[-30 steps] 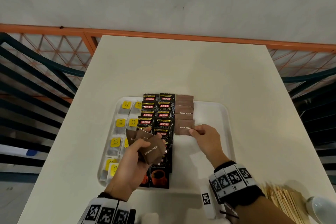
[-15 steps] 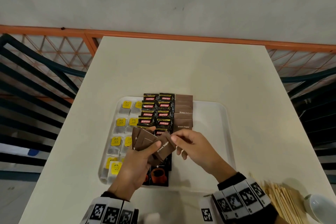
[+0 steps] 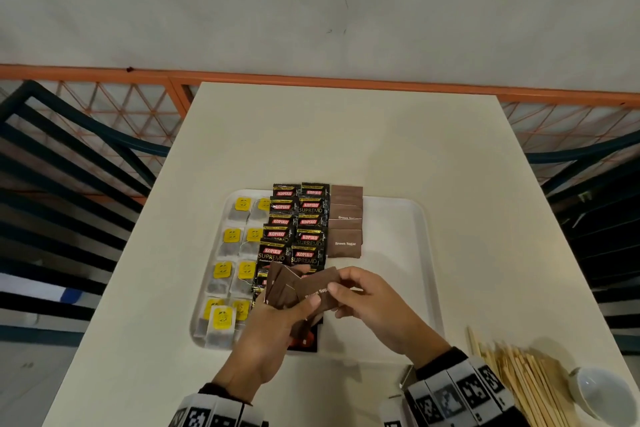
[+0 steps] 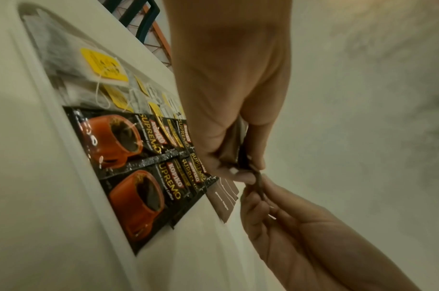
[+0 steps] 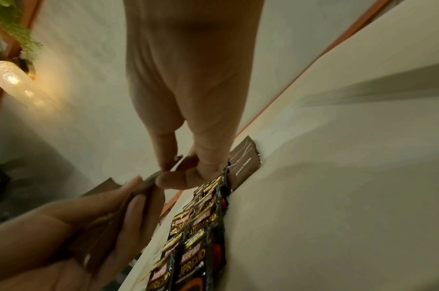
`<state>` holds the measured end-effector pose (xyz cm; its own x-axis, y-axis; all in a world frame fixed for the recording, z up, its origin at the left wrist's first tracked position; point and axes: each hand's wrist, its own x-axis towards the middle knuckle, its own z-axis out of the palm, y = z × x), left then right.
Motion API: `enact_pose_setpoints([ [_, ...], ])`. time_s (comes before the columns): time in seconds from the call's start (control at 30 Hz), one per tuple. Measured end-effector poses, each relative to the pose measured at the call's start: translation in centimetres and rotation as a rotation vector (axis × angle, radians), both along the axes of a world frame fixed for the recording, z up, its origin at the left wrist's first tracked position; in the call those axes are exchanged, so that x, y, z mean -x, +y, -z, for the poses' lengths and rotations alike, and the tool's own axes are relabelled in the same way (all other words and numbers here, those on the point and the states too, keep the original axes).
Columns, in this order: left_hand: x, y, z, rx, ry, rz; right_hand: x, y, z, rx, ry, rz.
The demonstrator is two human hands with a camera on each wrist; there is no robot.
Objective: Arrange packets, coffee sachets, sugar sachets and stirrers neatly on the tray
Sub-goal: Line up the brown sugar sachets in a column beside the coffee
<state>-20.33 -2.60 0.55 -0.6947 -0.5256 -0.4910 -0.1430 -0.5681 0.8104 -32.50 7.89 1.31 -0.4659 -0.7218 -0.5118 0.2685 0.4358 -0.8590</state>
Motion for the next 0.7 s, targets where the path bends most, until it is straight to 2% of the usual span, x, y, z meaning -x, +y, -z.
enact_pose_setpoints([
  [0.27, -1.0, 0.9, -0.8, 0.001, 0.027, -0.123, 1.1, 1.0, -0.5, 0.055, -0.067, -0.115],
  [0.4, -2.2, 1.5, -1.2, 0.000, 0.027, -0.171, 1.6, 1.0, -0.1, 0.086, -0.088, -0.056],
  [0.53, -3.8, 1.3, -1.7, -0.058, 0.072, -0.237, 3.4, 0.7, 1.6, 0.006, 0.037, 0.106],
  [0.7, -4.6, 1.1, -2.4, -0.136, 0.092, -0.231, 4.9, -0.3, 3.9, -0.121, 0.206, 0.181],
])
